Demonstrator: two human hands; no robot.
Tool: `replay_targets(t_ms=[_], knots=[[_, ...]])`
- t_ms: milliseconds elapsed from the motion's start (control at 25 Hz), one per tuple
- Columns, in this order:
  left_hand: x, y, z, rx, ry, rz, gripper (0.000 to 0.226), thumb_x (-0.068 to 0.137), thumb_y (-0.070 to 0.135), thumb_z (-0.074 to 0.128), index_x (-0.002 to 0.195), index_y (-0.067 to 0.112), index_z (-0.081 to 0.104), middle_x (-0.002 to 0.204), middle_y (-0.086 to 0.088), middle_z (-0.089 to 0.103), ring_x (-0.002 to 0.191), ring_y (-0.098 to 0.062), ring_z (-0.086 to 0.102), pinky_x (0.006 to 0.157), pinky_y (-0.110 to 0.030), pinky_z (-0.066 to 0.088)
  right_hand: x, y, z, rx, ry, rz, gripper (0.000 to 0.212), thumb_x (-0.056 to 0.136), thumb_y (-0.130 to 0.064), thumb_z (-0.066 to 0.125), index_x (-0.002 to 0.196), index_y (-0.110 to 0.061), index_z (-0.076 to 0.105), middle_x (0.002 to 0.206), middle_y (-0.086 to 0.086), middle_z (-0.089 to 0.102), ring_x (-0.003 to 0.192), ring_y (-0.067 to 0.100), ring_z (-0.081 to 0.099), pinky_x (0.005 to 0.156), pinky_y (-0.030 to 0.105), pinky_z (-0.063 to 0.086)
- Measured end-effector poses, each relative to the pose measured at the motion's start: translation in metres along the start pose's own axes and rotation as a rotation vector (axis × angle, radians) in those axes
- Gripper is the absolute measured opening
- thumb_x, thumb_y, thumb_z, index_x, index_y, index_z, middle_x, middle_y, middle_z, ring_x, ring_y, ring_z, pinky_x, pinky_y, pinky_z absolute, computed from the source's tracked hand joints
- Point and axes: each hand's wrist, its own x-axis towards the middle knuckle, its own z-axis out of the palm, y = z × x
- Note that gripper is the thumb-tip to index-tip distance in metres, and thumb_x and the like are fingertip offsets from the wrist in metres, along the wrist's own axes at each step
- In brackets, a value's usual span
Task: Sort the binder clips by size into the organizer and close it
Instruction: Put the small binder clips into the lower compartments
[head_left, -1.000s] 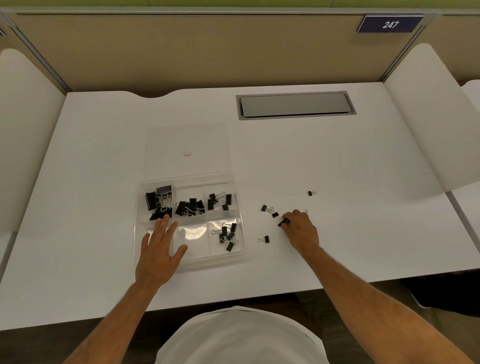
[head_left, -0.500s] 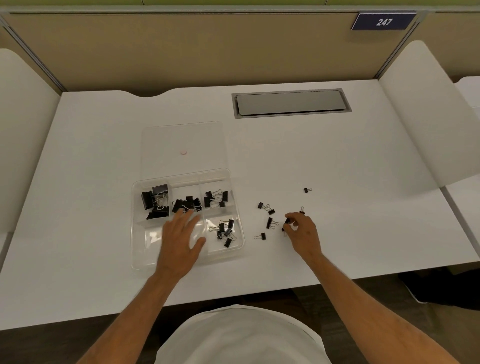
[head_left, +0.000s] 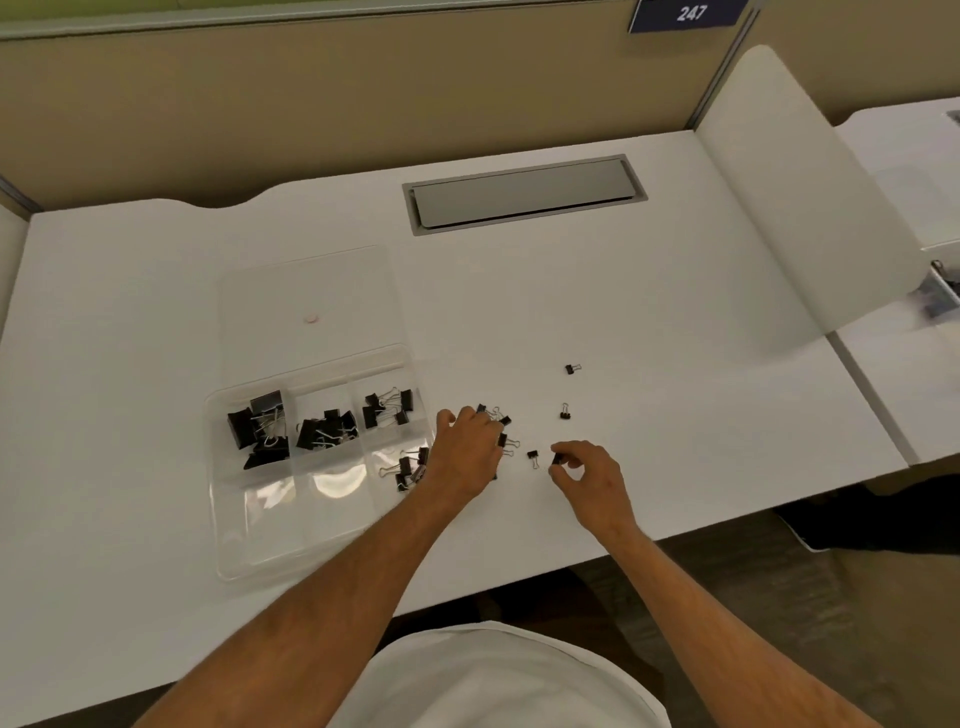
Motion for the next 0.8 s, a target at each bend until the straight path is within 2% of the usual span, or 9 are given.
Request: replay_targets(t_ms=[120,240,400,600,720,800], knots=[[0.017,0.01,0.013,0.101,-0.07,-0.014,0.021,0.095,0.031,0.048,0.104,0.02,0.064,0.106,0.002,0.065,0.105,-0.021,0.05,0.092,-0.04,0.026,0.002,0.005,-0.004,-0.007,-0.018,-0.016,0.027,0.09,-0.023,0.067,0.116,-0.028,0.064,0.105,-0.009,0.064,0.093,0.003,0.053,0.084,0.012,0.038],[0.026,0.016,0.025,0.163,-0.09,-0.021,0.022,0.095,0.032,0.049,0.105,0.018,0.064,0.107,-0.001,0.065,0.105,-0.023,0.052,0.09,-0.041,0.031,0.006,0.008,-0.009,-0.004,-0.031,-0.032,0.026,0.09,-0.022,0.067,0.116,-0.028,0.064,0.105,-0.009,0.065,0.093,0.005,0.053,0.085,0.015,0.041],[0.03,0.02,0.032,0.204,-0.082,-0.03,0.018,0.094,0.023,0.052,0.106,0.014,0.062,0.105,-0.004,0.064,0.102,-0.025,0.053,0.087,-0.038,0.034,0.012,0.01,-0.014,-0.006,-0.042,-0.039,0.027,0.09,-0.022,0.068,0.116,-0.027,0.064,0.104,-0.009,0.065,0.094,0.006,0.053,0.086,0.017,0.042],[0.03,0.017,0.032,0.019,-0.076,-0.053,0.01,0.091,0.017,0.057,0.099,0.015,0.061,0.103,-0.003,0.061,0.103,-0.024,0.051,0.087,-0.034,0.035,0.018,0.009,-0.015,-0.007,-0.045,-0.056,0.027,0.089,-0.022,0.068,0.115,-0.027,0.065,0.105,-0.009,0.065,0.093,0.005,0.054,0.087,0.018,0.042],[0.028,0.02,0.017,-0.162,-0.041,-0.057,0.003,0.089,0.018,0.06,0.092,0.017,0.06,0.093,0.0,0.063,0.096,-0.02,0.052,0.078,-0.028,0.037,0.018,0.005,-0.014,0.017,-0.038,-0.05,0.027,0.089,-0.022,0.069,0.115,-0.028,0.065,0.106,-0.009,0.065,0.093,0.004,0.055,0.089,0.021,0.045],[0.02,0.021,0.001,-0.282,0.018,-0.086,0.008,0.088,0.021,0.064,0.095,0.02,0.06,0.089,0.003,0.062,0.09,-0.015,0.049,0.073,-0.026,0.036,0.019,0.0,-0.013,0.032,-0.03,-0.046,0.027,0.089,-0.021,0.069,0.115,-0.028,0.064,0.106,-0.009,0.065,0.094,0.003,0.055,0.09,0.023,0.046]])
